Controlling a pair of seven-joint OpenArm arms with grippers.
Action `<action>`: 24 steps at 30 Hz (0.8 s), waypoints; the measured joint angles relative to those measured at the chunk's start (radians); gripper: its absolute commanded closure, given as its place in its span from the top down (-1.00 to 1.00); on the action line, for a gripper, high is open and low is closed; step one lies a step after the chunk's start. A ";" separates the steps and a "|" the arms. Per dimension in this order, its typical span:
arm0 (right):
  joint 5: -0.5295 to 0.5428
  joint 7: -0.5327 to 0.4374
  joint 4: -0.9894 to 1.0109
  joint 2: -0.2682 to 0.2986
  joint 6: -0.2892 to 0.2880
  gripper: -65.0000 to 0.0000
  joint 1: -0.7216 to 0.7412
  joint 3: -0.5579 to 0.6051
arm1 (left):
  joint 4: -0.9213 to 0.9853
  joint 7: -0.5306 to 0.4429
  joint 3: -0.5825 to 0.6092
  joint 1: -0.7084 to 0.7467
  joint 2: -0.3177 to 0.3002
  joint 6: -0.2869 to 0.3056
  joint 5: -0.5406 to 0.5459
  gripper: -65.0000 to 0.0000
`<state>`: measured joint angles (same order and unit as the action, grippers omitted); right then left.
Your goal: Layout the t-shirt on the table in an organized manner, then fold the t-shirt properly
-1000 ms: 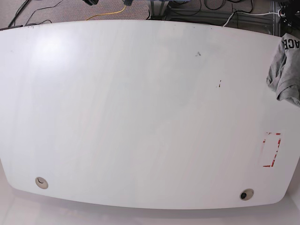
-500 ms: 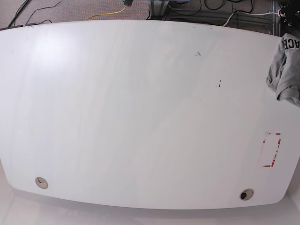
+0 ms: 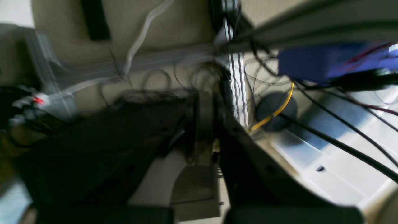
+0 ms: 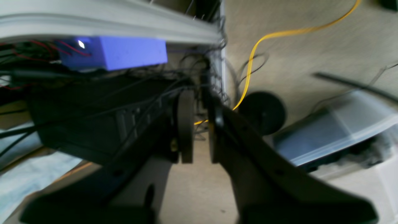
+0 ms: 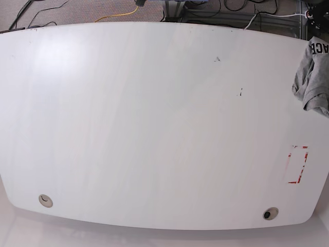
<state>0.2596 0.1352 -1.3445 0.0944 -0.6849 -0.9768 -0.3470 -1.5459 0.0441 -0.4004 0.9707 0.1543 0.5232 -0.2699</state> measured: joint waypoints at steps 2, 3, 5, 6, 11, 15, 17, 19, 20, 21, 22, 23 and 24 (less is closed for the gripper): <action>0.002 -0.003 0.045 0.002 0.000 -0.78 0.030 0.009 | 0.055 -0.013 0.000 -0.037 0.000 0.000 0.001 -1.00; 0.001 0.000 0.064 0.004 0.002 -0.78 0.043 0.014 | 0.079 -0.010 0.001 -0.053 0.000 0.000 0.000 -1.00; 0.000 0.000 0.113 0.011 0.000 -0.78 0.074 0.028 | 0.133 -0.008 0.001 -0.088 0.000 0.000 0.000 -1.00; -0.003 0.002 0.124 0.012 0.001 -0.78 0.086 0.032 | 0.145 -0.004 0.001 -0.098 0.000 -0.002 0.000 -1.00; -0.004 0.000 0.233 0.016 0.003 -0.78 0.168 0.063 | 0.249 -0.008 -0.008 -0.157 -0.022 -0.001 -0.001 -1.00; -0.074 -0.002 0.348 0.015 0.000 -0.78 0.255 0.078 | 0.342 -0.008 -0.016 -0.213 -0.045 -0.010 -0.003 -1.00; -0.112 -0.001 0.402 0.013 0.000 -0.78 0.299 0.079 | 0.388 -0.012 -0.014 -0.242 -0.062 -0.007 0.000 -1.00; -0.140 0.002 0.455 0.011 0.002 -0.78 0.344 0.079 | 0.451 -0.013 -0.010 -0.279 -0.080 -0.008 -0.008 -1.00; -0.147 -0.003 0.479 0.011 0.003 -0.78 0.364 0.078 | 0.489 -0.016 -0.011 -0.298 -0.089 -0.007 -0.019 -1.00; -0.153 -0.002 0.495 0.011 0.004 -0.78 0.379 0.079 | 0.517 -0.018 -0.012 -0.316 -0.095 -0.010 -0.021 -1.00; -0.156 -0.003 0.519 0.012 0.003 -0.78 0.398 0.079 | 0.563 -0.016 -0.014 -0.337 -0.102 -0.010 -0.030 -1.00; -0.161 -0.003 0.540 0.012 0.003 -0.78 0.417 0.079 | 0.607 -0.010 -0.014 -0.362 -0.110 -0.011 -0.039 -1.00; -0.167 -0.004 0.554 0.011 0.005 -0.78 0.432 0.079 | 0.637 -0.007 -0.016 -0.381 -0.116 -0.013 -0.048 -1.00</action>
<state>0.0925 0.1314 -0.7906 0.1059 -0.6804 -0.5449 -0.2680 -0.9089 0.0372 -0.4168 0.5896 0.0380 0.5102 -0.3183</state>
